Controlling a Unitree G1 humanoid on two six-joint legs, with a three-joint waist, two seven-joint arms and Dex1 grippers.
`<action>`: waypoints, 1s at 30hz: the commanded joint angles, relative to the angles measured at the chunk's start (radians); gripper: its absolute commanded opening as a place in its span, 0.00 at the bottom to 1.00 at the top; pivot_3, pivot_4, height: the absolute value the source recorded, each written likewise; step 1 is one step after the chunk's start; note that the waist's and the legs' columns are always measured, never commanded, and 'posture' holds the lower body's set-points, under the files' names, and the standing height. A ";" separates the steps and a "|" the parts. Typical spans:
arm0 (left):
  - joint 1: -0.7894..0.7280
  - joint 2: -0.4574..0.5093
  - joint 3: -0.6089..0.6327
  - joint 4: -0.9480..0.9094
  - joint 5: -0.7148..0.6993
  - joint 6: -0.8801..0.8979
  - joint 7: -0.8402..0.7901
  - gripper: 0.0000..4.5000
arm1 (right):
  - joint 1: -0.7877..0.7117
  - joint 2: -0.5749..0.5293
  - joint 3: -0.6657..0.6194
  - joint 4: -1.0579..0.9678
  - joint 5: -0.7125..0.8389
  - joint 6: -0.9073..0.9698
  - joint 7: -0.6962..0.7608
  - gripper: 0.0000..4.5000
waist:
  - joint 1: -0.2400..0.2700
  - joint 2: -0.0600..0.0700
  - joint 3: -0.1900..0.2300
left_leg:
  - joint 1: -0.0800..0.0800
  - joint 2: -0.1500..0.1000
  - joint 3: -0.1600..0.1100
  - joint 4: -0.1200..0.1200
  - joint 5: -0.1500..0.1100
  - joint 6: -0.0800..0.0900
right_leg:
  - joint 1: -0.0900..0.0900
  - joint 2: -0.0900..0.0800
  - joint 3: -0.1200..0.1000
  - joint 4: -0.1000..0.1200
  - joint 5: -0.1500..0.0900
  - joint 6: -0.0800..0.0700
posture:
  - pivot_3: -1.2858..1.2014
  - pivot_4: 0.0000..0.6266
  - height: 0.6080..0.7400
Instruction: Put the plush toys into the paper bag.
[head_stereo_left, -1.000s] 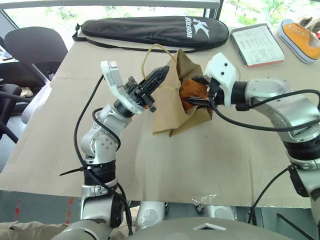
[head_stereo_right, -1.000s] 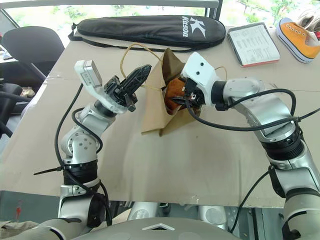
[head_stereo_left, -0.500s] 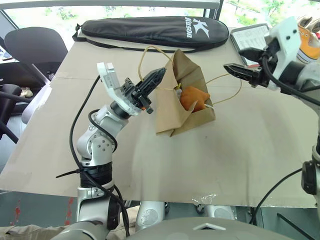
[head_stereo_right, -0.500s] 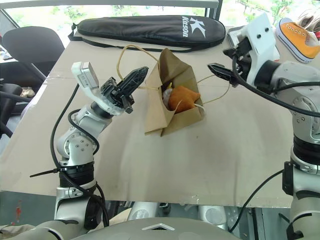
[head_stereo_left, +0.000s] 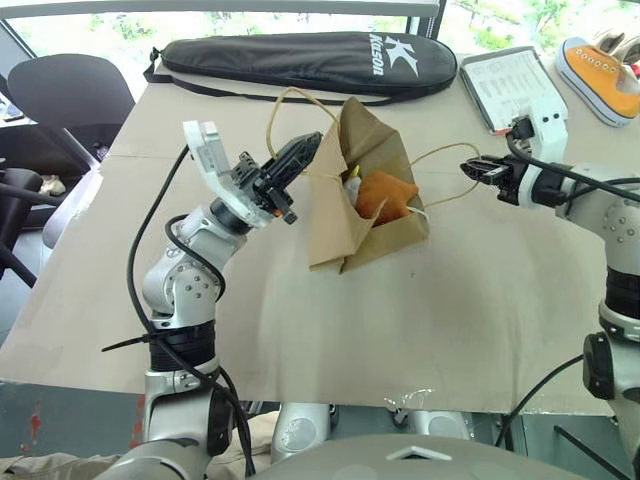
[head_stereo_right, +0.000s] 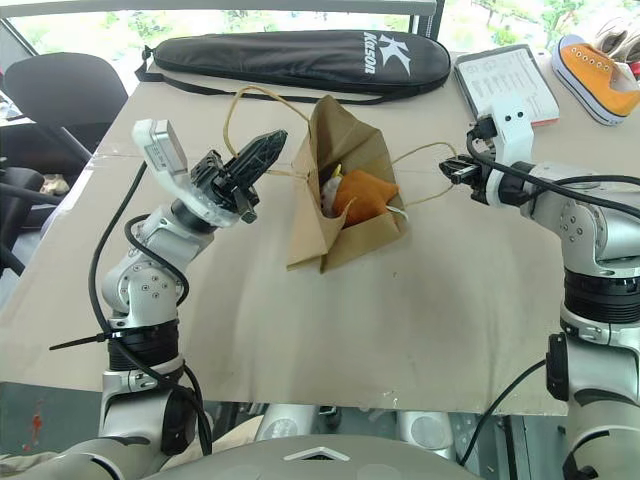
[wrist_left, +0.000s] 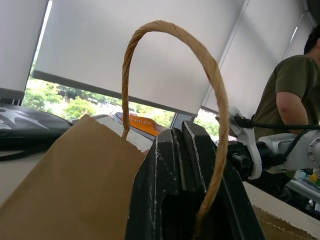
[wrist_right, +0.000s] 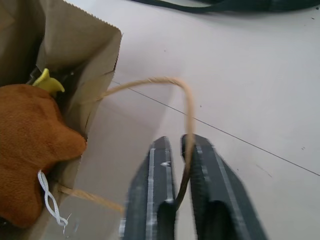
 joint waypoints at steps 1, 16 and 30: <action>-0.010 0.011 0.014 -0.034 -0.004 -0.023 -0.002 0.00 | -0.009 -0.018 -0.084 -0.025 0.033 -0.002 0.000 0.04 | 0.000 0.000 0.000 | 0.000 0.000 0.000 0.000 0.000 0.000 | 0.000 0.000 0.000 0.000 0.000 0.000 | 0.52 0.24 1.00; -0.294 0.060 0.004 0.193 0.029 -0.003 -0.048 0.00 | -0.354 0.202 -0.556 -0.268 0.566 0.425 -0.268 0.04 | -0.001 0.000 0.000 | 0.000 0.000 -0.001 -0.001 0.000 0.000 | 0.000 0.000 -0.001 0.001 0.000 0.000 | 0.52 0.24 1.00; -0.397 0.058 0.003 0.363 0.091 -0.052 -0.175 0.00 | 0.186 0.182 -0.437 -0.470 0.623 0.405 -0.444 0.57 | -0.004 0.001 0.000 | -0.014 -0.001 -0.002 0.002 0.000 0.000 | -0.012 -0.001 -0.002 0.002 0.000 0.000 | 0.52 0.24 1.00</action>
